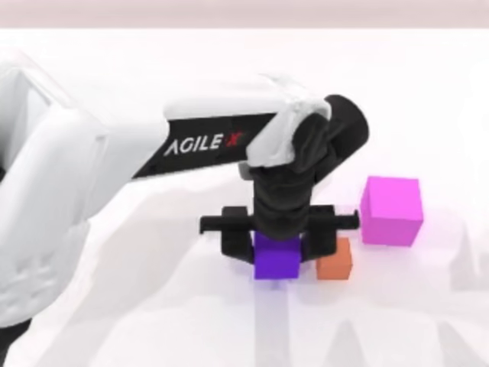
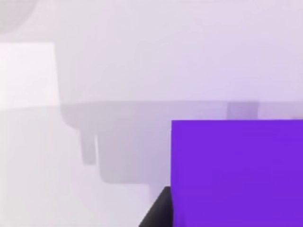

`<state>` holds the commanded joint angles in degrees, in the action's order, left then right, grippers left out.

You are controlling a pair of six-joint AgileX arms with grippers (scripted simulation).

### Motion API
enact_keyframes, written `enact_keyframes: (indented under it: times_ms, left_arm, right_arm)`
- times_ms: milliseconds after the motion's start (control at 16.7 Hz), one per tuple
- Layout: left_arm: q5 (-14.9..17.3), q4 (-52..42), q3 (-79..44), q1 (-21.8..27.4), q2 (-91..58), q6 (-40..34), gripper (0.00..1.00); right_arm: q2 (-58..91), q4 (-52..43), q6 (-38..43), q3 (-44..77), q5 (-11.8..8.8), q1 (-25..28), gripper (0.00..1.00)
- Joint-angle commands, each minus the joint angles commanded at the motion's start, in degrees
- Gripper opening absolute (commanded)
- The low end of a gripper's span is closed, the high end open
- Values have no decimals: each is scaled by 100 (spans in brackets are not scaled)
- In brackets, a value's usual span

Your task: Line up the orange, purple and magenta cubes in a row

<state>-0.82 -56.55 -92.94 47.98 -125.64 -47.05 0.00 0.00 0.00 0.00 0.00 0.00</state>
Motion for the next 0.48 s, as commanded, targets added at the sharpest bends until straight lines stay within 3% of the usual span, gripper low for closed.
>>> enact_keyframes:
  times_ms: [480]
  left_arm:
    - [0,0,0,0,0,0,83]
  right_arm:
    - [0,0,0,0,0,0,100]
